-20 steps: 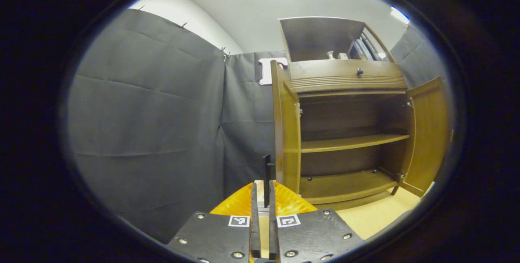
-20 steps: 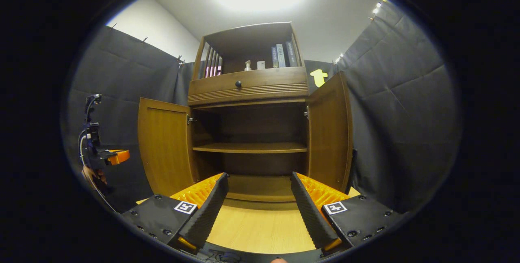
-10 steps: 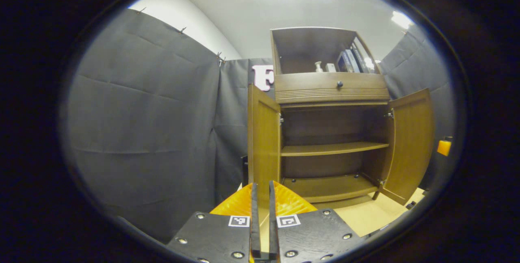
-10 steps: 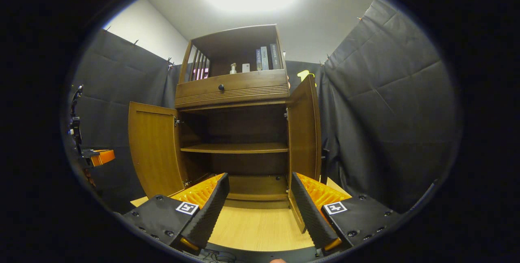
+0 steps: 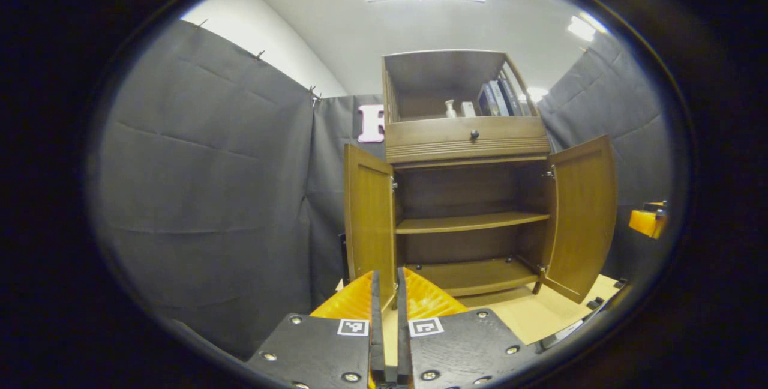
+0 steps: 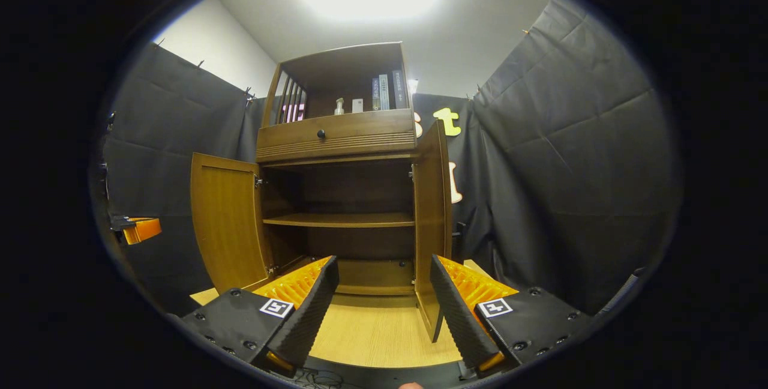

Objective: Open the right door of the double-door shoe cabinet with the right hand, and open the left door with the left hand.

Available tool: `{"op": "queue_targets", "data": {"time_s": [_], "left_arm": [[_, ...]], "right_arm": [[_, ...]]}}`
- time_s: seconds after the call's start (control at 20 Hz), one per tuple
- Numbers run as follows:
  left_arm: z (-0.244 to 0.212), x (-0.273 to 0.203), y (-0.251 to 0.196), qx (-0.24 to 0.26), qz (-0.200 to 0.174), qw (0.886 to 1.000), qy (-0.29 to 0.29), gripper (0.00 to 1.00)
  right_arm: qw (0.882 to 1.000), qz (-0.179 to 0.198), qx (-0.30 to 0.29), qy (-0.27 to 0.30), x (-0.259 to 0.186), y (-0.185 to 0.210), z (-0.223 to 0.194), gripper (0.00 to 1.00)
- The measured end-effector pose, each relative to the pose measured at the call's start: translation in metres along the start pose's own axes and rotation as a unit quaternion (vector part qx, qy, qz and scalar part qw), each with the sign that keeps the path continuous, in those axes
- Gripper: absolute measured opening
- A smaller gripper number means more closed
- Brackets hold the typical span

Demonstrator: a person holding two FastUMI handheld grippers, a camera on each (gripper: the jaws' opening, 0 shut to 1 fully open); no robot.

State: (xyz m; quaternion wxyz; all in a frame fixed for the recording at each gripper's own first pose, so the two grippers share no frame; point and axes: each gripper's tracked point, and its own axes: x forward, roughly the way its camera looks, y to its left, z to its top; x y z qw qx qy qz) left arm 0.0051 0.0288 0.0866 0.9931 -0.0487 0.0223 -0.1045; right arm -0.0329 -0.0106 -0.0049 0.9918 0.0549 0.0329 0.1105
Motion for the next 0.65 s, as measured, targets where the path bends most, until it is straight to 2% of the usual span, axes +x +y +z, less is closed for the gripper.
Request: {"op": "queue_targets", "data": {"time_s": [0.05,0.1,0.15,0.2,0.25,0.35,0.45,0.65], "left_arm": [[0.001,-0.001,0.000,0.003,-0.001,1.000,-0.002,0.09],[0.002,-0.002,0.001,0.006,0.003,1.000,-0.005,0.03],[0.004,-0.001,0.002,0.008,0.004,1.000,-0.007,0.10],[0.005,-0.004,0.000,0.007,0.005,1.000,-0.009,0.10],[0.006,-0.004,-0.001,0.005,0.003,1.000,-0.012,0.04],[0.004,-0.006,-0.003,0.005,-0.001,1.000,-0.011,0.09],[0.004,-0.008,-0.003,0.006,-0.004,1.000,-0.008,0.14],[0.003,-0.013,-0.004,0.004,-0.002,1.000,-0.005,0.14]], "right_arm": [[1.000,-0.003,-0.001,0.000,0.000,0.001,0.000,0.96],[1.000,-0.006,0.000,0.000,-0.003,-0.001,0.000,0.96],[1.000,-0.008,0.000,-0.001,-0.003,-0.002,0.000,0.96],[1.000,-0.010,0.001,-0.001,-0.005,-0.003,0.001,0.96],[1.000,-0.011,0.001,-0.001,-0.005,-0.004,0.001,0.96],[1.000,-0.014,0.002,0.000,-0.005,-0.006,0.000,0.94],[1.000,-0.015,0.005,0.000,-0.009,-0.008,-0.001,0.96],[1.000,-0.011,-0.002,-0.003,-0.009,-0.006,-0.001,0.96]]}}
